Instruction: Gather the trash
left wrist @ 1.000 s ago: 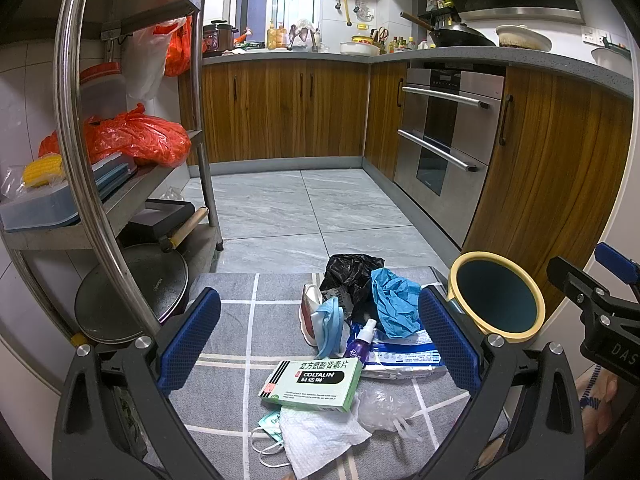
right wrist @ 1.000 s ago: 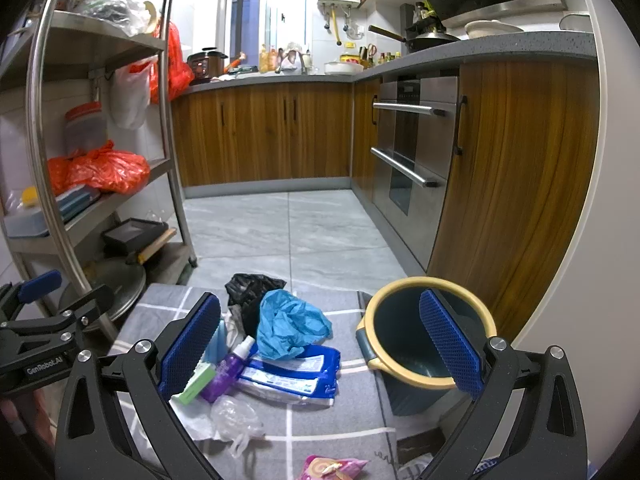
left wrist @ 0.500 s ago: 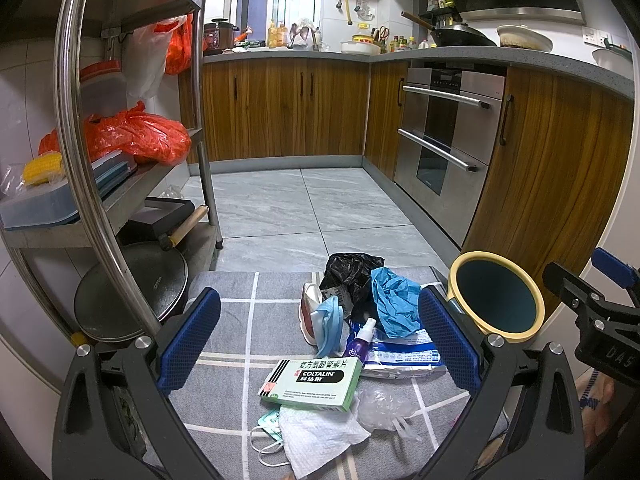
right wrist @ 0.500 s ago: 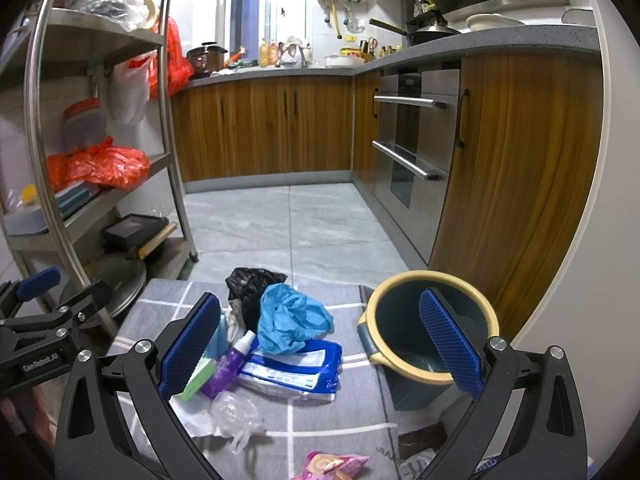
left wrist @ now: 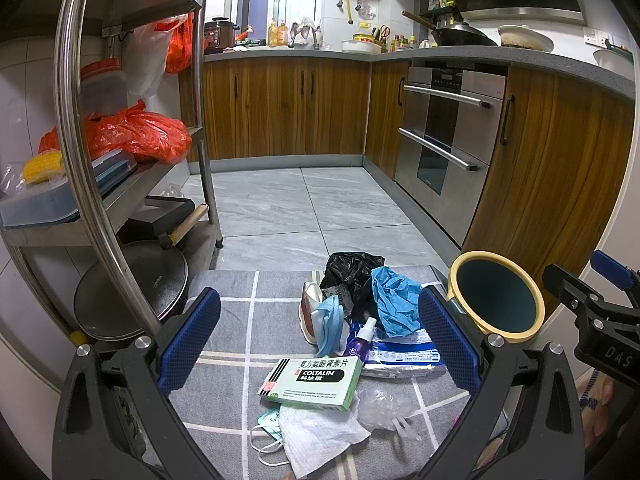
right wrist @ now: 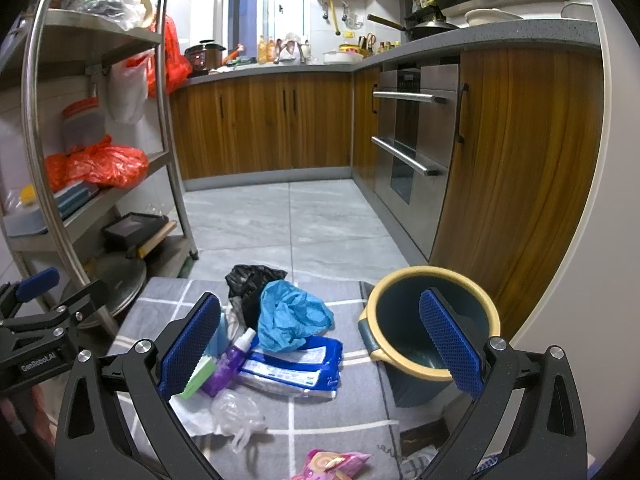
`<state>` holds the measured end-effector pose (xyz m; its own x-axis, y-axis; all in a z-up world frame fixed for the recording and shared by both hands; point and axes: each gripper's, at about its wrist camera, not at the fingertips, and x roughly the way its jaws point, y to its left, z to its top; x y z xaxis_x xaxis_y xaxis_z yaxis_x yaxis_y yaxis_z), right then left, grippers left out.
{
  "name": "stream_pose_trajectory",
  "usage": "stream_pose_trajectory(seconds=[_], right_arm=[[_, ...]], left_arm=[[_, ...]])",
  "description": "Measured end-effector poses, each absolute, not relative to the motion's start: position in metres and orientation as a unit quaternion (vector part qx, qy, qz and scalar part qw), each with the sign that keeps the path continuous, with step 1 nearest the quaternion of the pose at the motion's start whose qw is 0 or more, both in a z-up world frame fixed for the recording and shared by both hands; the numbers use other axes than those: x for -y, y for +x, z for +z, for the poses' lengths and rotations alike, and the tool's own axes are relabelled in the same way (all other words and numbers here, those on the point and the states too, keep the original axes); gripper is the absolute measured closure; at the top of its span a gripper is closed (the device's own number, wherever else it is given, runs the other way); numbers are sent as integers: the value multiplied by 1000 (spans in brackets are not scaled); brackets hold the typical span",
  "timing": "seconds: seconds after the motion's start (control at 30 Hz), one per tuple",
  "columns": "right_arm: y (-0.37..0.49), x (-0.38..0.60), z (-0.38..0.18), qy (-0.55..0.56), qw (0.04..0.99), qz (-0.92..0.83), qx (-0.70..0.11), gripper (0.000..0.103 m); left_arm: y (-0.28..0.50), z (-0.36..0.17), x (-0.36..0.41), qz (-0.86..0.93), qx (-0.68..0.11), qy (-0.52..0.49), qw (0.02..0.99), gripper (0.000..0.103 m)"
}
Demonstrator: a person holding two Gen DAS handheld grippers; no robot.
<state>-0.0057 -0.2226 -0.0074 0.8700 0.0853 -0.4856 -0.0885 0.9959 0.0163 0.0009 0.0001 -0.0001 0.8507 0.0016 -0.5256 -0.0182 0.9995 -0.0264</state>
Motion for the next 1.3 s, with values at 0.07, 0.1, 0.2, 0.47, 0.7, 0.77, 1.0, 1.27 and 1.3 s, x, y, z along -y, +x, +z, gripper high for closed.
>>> stream_pose_trajectory(seconds=[0.07, 0.1, 0.2, 0.47, 0.7, 0.77, 1.0, 1.27, 1.3], right_arm=[[-5, 223, -7, -3, 967, 45, -251, 4], [-5, 223, -7, -4, 967, 45, -251, 4], [-5, 223, -7, -3, 967, 45, -252, 4], [-4, 221, -7, -4, 968, 48, -245, 4], [21, 223, 3, 4, 961, 71, -267, 4], [30, 227, 9, 10, 961, 79, -263, 4], [81, 232, 20, 16, 972, 60, -229, 4], [143, 240, -12, 40, 946, 60, -317, 4], [152, 242, -16, 46, 943, 59, -324, 4]], left_arm=[[1, 0, 0, 5, -273, -15, 962, 6], [1, 0, 0, 4, -273, -16, 962, 5], [-1, -5, 2, 5, -274, -16, 962, 5], [5, -17, -9, -6, -286, -33, 958, 6], [26, -8, -13, -14, -299, -34, 953, 6], [33, -3, -13, -21, -297, -33, 954, 6], [70, 10, -12, -51, -293, -41, 954, 6], [129, -4, -12, -65, -297, -30, 952, 6], [136, -7, -12, -68, -296, -29, 952, 6]])
